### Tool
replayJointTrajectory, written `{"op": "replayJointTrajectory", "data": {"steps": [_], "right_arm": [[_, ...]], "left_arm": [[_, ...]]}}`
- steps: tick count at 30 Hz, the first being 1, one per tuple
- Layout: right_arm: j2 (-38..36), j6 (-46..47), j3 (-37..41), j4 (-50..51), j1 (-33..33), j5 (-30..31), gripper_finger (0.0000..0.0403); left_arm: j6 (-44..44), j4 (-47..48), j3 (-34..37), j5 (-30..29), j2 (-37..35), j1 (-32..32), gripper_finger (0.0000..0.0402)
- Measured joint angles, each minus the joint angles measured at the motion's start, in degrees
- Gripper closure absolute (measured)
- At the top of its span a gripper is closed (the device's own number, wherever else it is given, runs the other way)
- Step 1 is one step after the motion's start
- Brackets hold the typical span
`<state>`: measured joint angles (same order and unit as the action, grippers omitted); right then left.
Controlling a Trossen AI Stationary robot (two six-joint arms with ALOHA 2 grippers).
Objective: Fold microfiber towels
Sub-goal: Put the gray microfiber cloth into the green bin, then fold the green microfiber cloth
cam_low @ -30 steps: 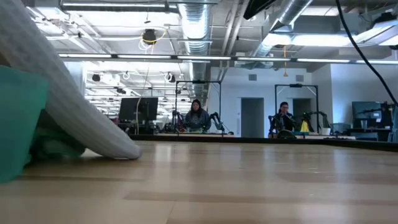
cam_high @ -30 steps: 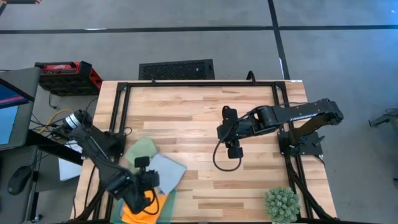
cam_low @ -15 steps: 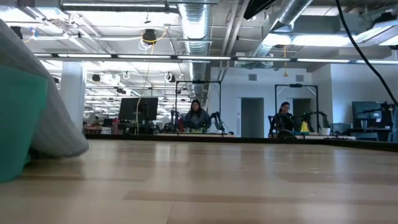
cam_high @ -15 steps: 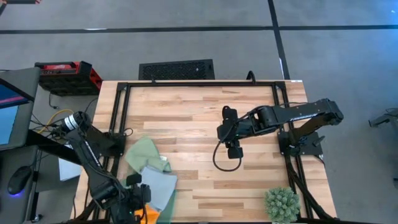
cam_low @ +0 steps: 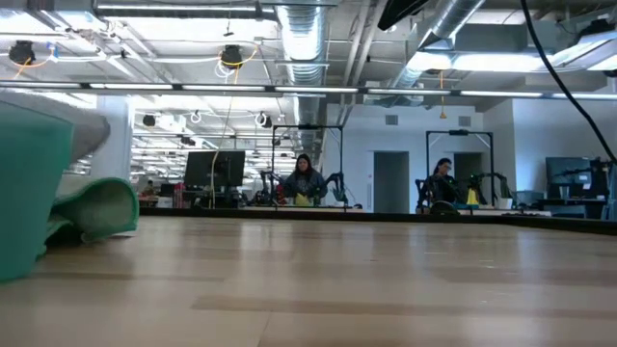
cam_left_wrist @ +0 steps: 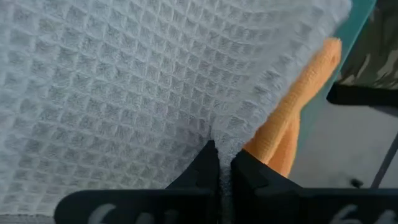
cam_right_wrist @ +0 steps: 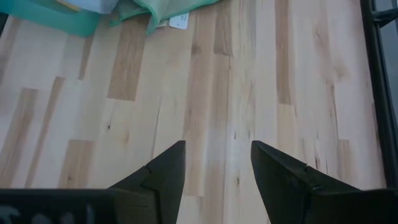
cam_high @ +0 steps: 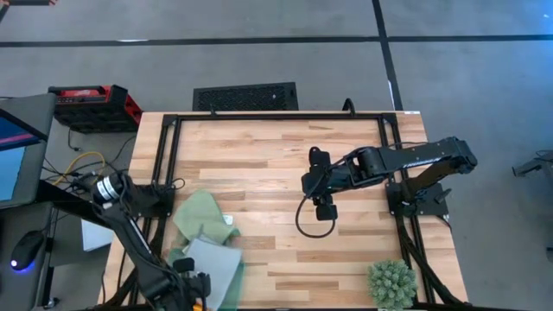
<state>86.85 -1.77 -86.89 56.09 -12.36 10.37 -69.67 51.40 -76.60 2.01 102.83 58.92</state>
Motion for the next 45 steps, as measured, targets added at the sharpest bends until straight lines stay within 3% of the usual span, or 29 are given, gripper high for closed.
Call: {"op": "replayJointTrajectory", "data": {"steps": [19, 25, 37, 45], "right_arm": [[0.02, 0.80, 0.00, 0.01, -2.75, -0.12, 0.0198], [0.02, 0.50, 0.00, -0.27, -3.41, -6.29, 0.0198], [0.02, 0.43, 0.00, -1.28, -3.37, -6.40, 0.0198], [0.02, 0.32, 0.00, -1.30, -3.37, -6.25, 0.0198]], "left_arm": [[-3.05, -4.67, -0.02, 2.42, 0.33, 0.20, 0.0396], [-5.60, -4.42, -0.02, 2.05, 0.31, 0.20, 0.0368], [-8.59, -4.39, -0.02, -1.86, 0.31, 0.46, 0.0300], [-7.23, -4.37, -0.03, 4.78, 0.33, -0.61, 0.0257]]}}
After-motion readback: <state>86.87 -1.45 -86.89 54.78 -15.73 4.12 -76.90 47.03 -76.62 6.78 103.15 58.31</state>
